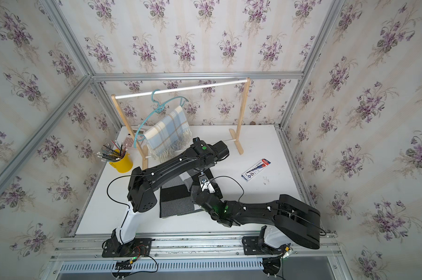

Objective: Hang the scarf on the hanger

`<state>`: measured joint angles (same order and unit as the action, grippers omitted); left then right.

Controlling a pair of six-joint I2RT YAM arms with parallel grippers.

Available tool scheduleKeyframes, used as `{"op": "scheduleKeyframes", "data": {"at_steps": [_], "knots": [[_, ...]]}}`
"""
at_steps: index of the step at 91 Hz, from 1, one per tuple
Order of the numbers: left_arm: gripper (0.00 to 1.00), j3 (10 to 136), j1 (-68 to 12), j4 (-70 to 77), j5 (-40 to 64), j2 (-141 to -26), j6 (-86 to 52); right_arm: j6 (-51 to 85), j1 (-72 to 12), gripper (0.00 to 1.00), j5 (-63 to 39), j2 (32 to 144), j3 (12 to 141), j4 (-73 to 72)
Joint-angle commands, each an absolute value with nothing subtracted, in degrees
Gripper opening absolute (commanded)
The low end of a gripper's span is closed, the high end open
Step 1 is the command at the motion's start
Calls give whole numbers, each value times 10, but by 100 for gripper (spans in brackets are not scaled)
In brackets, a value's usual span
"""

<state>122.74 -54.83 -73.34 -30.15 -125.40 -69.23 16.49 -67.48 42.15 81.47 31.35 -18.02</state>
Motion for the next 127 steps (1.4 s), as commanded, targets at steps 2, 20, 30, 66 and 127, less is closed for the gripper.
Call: {"op": "scheduleKeyframes", "data": {"at_steps": [2,20,30,66,127], "knots": [[0,1229,-547,-770,-306,-1256,-689,172,-670,50,422,820,310,-205],[0,1226,-547,-764,-297,-1257,-688,185,-665,28,403,826,302,-214],[0,1226,-547,-762,-289,-1257,-688,189,-664,18,403,827,302,-214],[50,1174,-541,-724,-273,-1188,-622,226,-638,0,386,814,297,-188],[81,474,-481,-216,-70,-697,-634,283,-603,0,304,772,256,-204]]}}
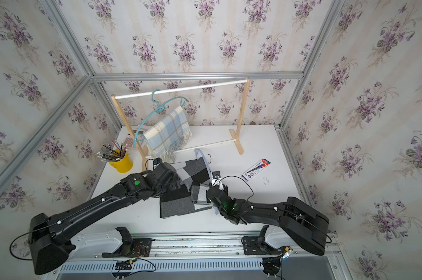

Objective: Hang the scarf on the hanger

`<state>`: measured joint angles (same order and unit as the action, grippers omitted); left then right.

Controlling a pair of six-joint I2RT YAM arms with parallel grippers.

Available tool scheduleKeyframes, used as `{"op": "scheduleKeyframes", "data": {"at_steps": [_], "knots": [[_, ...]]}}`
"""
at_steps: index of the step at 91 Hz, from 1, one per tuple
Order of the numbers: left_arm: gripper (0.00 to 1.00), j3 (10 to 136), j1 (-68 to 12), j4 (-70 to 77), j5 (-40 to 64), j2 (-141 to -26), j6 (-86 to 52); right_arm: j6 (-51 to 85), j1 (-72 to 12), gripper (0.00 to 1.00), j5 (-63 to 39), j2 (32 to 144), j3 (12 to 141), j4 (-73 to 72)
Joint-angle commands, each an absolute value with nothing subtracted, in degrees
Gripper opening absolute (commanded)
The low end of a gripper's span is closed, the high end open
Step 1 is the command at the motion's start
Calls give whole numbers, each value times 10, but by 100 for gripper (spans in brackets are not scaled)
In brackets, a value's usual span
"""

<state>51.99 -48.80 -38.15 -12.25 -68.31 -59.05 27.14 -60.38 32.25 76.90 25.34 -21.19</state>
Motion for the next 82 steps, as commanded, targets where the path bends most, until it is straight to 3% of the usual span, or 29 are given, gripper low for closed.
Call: {"op": "scheduleKeyframes", "data": {"at_steps": [1,49,72,82], "knots": [[81,474,-480,-211,-70,-702,-634,284,-603,0,304,773,257,-203],[80,573,-432,-262,-52,-964,-648,288,-603,0,304,777,269,-172],[57,586,-419,-232,-38,-1002,-636,290,-604,0,300,757,267,-157],[35,597,-411,-228,-23,-1011,-620,290,-604,0,301,742,265,-147]]}}
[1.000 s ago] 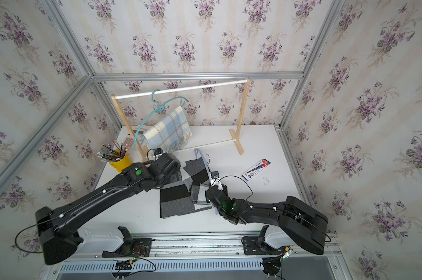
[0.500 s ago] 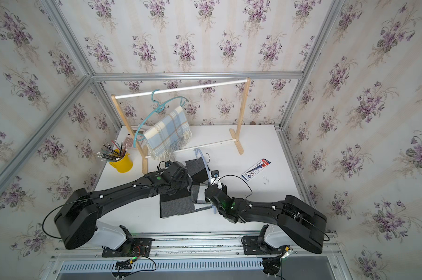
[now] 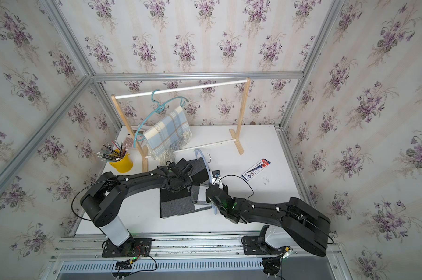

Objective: Hang the scarf on the hanger

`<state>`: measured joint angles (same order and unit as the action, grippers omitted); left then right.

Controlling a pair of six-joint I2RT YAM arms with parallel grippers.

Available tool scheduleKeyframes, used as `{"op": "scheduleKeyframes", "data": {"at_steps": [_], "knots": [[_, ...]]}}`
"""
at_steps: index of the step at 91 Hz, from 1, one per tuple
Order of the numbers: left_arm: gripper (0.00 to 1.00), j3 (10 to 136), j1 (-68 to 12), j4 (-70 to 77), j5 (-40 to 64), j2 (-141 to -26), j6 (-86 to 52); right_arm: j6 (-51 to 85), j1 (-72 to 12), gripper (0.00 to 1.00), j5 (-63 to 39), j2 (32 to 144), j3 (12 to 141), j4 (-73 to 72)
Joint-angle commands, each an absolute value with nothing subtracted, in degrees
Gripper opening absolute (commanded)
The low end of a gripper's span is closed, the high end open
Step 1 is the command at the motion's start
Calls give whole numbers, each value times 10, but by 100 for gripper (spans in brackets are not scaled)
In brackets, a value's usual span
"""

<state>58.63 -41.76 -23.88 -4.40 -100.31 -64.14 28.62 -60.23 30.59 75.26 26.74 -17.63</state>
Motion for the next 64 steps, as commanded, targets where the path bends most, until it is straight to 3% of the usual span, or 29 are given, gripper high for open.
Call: {"op": "scheduleKeyframes", "data": {"at_steps": [1,14,64], "knots": [[33,599,-410,-228,-23,-1011,-617,290,-604,0,302,741,265,-145],[0,616,-398,-237,-21,-1004,-589,288,-603,0,313,714,261,-126],[0,671,-382,-330,-19,-834,-469,262,-572,0,377,670,301,-11]]}}
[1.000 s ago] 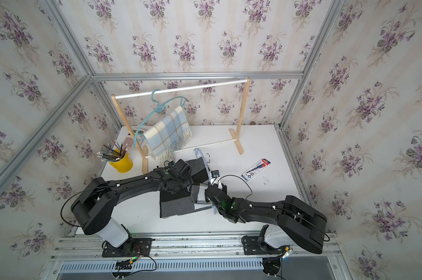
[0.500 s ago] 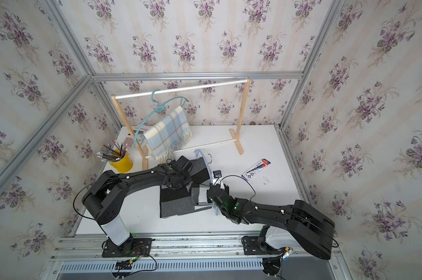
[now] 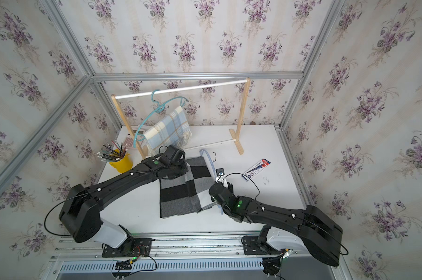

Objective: Hang the scarf on the hanger

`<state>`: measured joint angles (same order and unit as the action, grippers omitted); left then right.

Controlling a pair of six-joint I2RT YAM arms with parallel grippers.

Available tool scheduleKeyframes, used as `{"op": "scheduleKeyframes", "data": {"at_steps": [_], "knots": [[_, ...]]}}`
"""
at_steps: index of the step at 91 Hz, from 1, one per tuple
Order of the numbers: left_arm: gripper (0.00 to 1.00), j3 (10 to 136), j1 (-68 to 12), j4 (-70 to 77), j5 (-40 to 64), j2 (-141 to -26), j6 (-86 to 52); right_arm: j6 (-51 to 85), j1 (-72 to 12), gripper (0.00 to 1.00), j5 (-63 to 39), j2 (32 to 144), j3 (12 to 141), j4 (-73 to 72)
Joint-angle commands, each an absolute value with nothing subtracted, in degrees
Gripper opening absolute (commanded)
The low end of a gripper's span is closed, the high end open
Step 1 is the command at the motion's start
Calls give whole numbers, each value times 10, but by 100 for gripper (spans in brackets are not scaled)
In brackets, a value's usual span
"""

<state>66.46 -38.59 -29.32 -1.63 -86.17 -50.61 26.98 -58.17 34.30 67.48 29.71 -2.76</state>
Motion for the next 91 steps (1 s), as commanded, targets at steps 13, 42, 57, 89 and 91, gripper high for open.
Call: {"op": "scheduleKeyframes", "data": {"at_steps": [13,42,57,89,91], "knots": [[0,665,-368,-355,-11,-790,-462,250,-555,0,387,663,311,-12],[0,646,-354,-373,5,-681,-461,162,-514,0,423,594,419,51],[0,659,-354,-364,18,-649,-463,104,-510,0,407,575,522,113],[0,633,-335,-325,29,-652,-467,36,-503,0,454,586,694,222],[0,628,-332,-322,31,-653,-468,34,-502,0,454,584,699,224]]}}
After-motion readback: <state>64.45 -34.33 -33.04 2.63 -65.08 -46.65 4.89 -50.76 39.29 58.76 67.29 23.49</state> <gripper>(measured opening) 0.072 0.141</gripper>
